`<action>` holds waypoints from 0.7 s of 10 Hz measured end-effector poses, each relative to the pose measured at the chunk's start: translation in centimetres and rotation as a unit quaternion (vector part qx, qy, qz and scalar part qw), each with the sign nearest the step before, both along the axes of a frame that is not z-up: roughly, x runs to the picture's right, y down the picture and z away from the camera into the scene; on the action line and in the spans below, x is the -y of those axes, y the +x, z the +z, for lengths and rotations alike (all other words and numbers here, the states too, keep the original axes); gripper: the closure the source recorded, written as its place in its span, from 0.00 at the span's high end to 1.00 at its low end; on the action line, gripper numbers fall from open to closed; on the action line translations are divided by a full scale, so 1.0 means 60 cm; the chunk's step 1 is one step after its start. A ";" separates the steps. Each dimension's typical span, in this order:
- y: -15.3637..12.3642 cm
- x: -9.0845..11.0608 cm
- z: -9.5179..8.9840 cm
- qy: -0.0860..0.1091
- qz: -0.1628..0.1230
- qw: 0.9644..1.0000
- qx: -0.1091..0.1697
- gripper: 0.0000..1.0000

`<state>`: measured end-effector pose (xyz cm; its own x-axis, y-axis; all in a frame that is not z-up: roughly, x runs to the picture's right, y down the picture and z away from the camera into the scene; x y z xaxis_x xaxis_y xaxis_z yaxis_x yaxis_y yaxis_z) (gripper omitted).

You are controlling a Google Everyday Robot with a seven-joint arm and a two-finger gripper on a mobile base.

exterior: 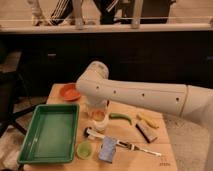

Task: Place apple in red bowl

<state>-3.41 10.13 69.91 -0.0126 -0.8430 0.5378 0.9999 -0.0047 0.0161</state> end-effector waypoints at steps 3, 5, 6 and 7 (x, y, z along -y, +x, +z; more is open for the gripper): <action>-0.004 -0.001 0.000 -0.003 -0.001 1.000 0.001 0.00; -0.004 -0.001 0.000 -0.002 -0.001 1.000 0.001 0.00; -0.004 -0.001 0.000 -0.002 -0.001 1.000 0.002 0.00; -0.004 0.000 0.001 -0.001 -0.001 1.000 0.004 0.00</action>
<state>-3.66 10.12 69.99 -0.0187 -0.8415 0.5399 0.9997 -0.0067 0.0243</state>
